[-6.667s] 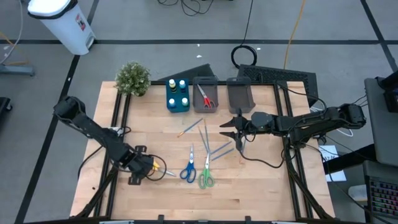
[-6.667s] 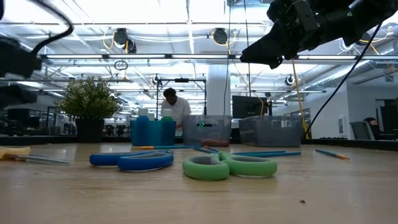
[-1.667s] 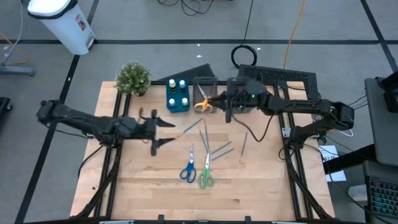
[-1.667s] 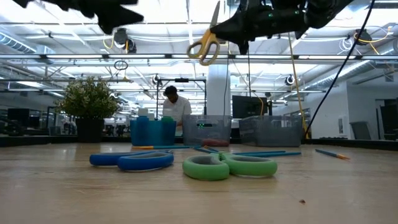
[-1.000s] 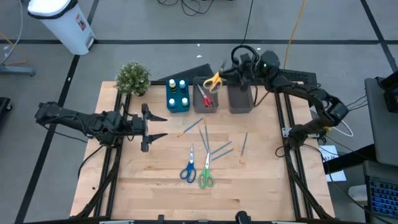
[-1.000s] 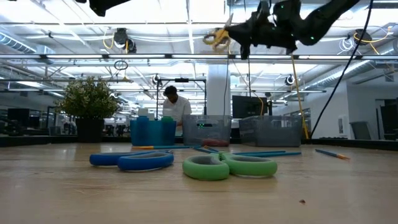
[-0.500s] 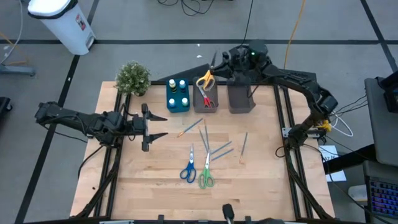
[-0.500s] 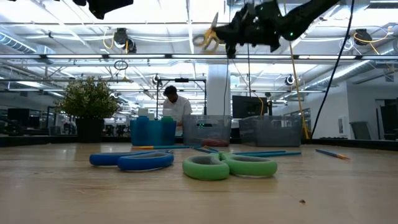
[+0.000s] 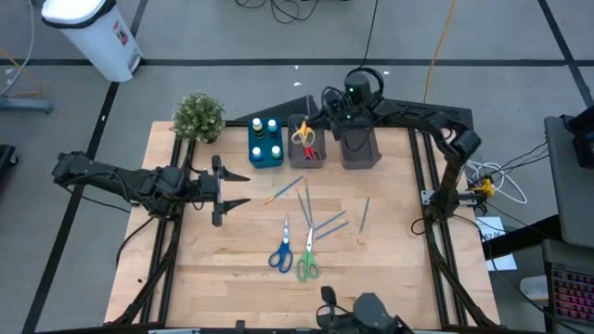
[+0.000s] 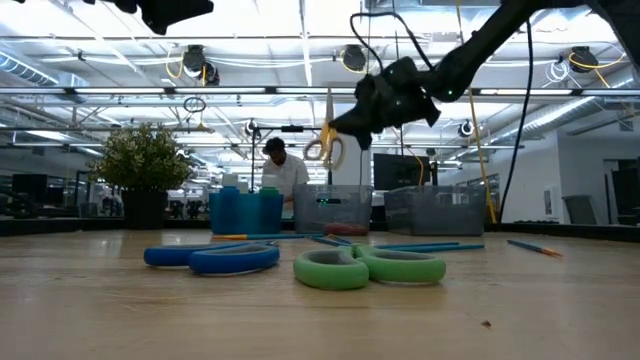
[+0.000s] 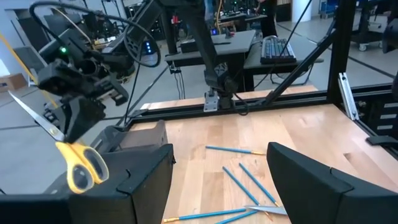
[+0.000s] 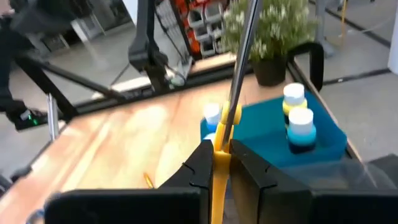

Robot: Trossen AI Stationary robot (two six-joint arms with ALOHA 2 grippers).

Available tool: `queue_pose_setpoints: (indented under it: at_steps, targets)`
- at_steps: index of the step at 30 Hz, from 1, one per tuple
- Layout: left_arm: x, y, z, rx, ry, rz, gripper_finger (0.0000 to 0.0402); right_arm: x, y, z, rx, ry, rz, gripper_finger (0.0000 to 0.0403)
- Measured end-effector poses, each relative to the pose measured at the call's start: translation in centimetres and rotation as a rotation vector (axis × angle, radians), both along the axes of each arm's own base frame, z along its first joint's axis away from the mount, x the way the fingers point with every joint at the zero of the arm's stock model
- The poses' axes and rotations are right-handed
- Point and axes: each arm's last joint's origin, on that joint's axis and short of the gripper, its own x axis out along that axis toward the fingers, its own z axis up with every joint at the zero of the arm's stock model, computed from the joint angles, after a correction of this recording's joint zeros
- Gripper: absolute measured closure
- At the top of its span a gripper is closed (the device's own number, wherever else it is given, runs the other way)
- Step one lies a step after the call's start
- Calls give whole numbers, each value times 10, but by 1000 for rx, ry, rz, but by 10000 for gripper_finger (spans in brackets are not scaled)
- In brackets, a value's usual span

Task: Pick & Place Paint Supplies
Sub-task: Put the yellow scissors into the left black bin

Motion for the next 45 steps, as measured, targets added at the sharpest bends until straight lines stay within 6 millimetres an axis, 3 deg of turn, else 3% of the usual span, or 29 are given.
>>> queue_pose_setpoints:
  at_steps: [11,25,45]
  targets:
    - [0,0,-1,3,15,0,133,0,11,-23,-75,149,48,385]
    - [0,0,-1,4,15,0,133,23,48,-35,-290,287,115,384]
    - [0,0,-3,10,27,0,133,20,51,-40,-271,363,101,379]
